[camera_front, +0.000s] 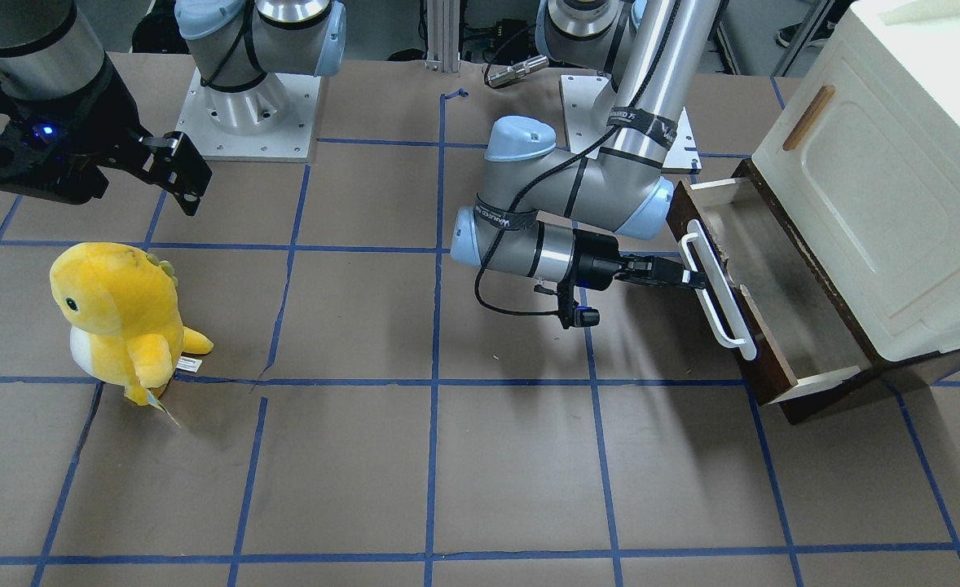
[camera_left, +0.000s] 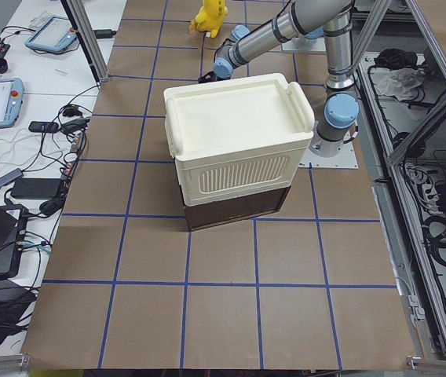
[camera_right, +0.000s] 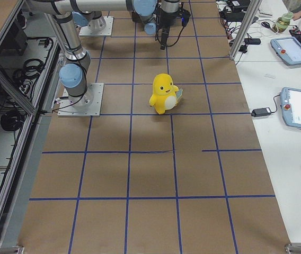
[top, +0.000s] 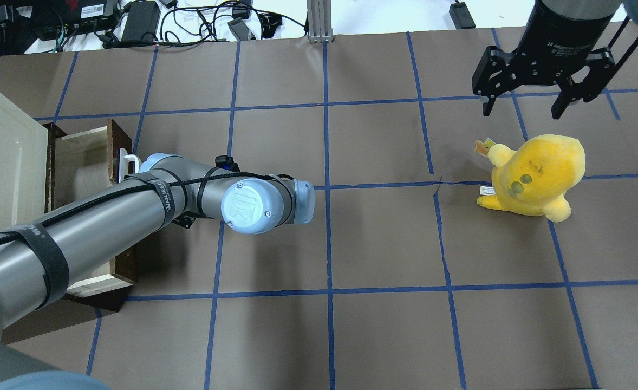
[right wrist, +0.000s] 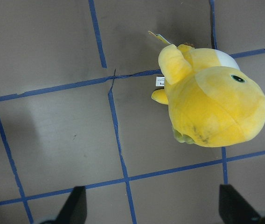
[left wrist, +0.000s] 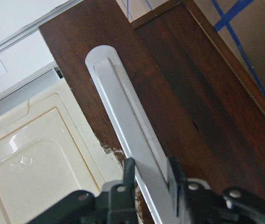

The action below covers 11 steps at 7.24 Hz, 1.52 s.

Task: Pull drawer sideways
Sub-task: 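Pull the drawer handle with the left gripper, sliding the drawer open, then open the left gripper and release the drawer handle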

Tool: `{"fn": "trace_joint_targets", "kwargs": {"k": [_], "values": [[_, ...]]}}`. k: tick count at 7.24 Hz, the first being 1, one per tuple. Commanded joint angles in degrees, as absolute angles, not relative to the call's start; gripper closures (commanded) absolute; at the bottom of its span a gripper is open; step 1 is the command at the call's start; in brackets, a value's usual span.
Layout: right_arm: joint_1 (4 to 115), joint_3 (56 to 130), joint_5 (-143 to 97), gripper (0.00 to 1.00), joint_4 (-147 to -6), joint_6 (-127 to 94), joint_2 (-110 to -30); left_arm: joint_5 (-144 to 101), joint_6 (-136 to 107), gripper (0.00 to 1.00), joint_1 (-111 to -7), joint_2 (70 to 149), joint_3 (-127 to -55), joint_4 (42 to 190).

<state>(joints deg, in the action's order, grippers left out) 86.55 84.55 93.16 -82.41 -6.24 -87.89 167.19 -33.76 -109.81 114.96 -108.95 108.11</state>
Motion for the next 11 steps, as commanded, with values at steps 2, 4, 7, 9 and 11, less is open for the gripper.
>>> {"fn": "trace_joint_targets", "kwargs": {"k": [2,4,7,9,11], "values": [[86.57,84.55,93.16,0.0,-82.44,-6.24,-87.89,167.17,-33.58,0.2,-109.95,114.87,-108.9,108.11],[86.57,84.55,93.16,0.0,-82.44,-6.24,-87.89,166.38,-33.57,0.0,-110.3,114.44,-108.64,107.41],[86.49,84.55,93.16,0.0,-82.44,-6.24,-87.89,151.87,-32.1,0.0,-114.51,113.03,-99.54,107.14],[86.57,84.55,93.16,0.0,-82.44,-6.24,-87.89,132.82,-24.74,0.0,-114.52,110.23,-91.0,103.04],[86.57,84.55,93.16,0.0,-82.44,-6.24,-87.89,114.16,-21.36,0.0,-113.3,104.97,-89.12,93.98]]}}
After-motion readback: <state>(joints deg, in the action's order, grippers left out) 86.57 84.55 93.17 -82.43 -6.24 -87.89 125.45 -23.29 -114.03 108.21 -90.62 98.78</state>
